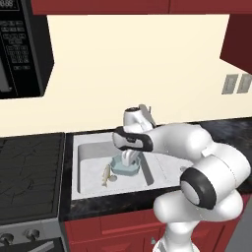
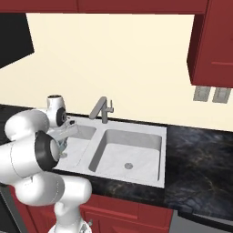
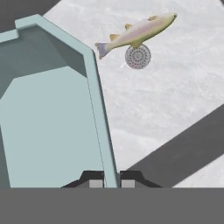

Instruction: Pick the tupperware and cup and place them in the sink. Then turn on the water.

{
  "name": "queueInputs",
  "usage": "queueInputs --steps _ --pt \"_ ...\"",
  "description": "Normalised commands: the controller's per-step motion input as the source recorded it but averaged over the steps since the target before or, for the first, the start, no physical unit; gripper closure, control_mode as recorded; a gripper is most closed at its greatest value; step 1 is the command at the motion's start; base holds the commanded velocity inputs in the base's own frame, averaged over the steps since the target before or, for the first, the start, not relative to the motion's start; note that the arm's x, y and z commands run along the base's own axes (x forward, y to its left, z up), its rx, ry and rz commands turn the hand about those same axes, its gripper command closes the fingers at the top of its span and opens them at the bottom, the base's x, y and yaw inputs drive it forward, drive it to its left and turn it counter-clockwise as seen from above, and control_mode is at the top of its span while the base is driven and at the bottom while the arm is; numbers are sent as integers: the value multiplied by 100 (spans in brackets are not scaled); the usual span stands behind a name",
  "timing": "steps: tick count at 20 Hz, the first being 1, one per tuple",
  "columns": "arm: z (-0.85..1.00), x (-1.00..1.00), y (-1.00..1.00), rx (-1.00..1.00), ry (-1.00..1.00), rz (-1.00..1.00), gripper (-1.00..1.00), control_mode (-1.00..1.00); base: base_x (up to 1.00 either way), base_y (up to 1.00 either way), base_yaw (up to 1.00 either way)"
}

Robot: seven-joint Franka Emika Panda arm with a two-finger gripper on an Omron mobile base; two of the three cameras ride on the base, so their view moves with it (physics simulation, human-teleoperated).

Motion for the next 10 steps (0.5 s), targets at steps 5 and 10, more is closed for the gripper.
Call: queueInputs --steps 5,10 --pt "-6 22 10 0 0 0 100 -100 0 0 0" --pt "-13 26 25 0 0 -2 100 -100 0 0 0"
